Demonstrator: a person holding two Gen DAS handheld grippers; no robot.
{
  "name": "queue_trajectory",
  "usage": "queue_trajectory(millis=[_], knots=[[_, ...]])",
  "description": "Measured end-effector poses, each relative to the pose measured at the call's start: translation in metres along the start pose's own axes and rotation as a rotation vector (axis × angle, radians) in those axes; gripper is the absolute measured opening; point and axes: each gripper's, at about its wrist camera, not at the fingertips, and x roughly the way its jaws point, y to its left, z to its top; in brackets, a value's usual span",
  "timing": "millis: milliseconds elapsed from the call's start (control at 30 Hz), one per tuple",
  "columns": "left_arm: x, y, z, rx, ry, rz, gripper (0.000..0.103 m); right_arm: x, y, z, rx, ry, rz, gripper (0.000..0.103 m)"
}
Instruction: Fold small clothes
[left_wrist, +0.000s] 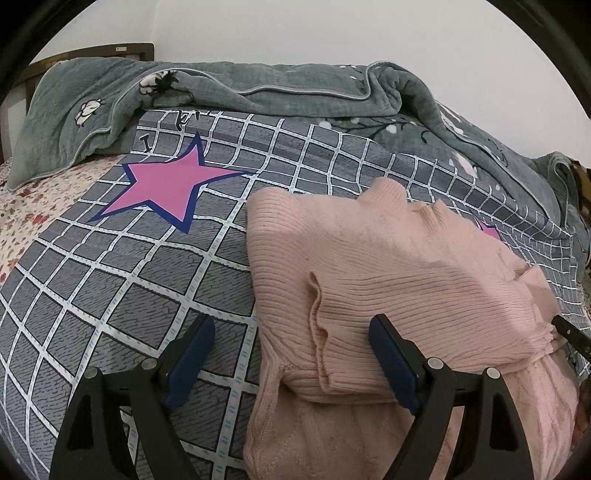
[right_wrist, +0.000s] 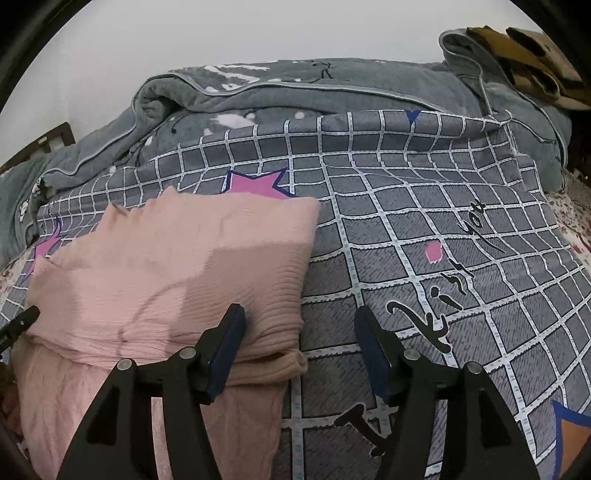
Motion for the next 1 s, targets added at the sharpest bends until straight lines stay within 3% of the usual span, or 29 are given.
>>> queue_trajectory(millis=[1000], knots=[[-0.0001, -0.0004, 0.0002, 0.001, 0.0, 0.0, 0.086, 0.0005, 0.0017, -0.0007, -0.001, 0.002, -0.001, 0.063]])
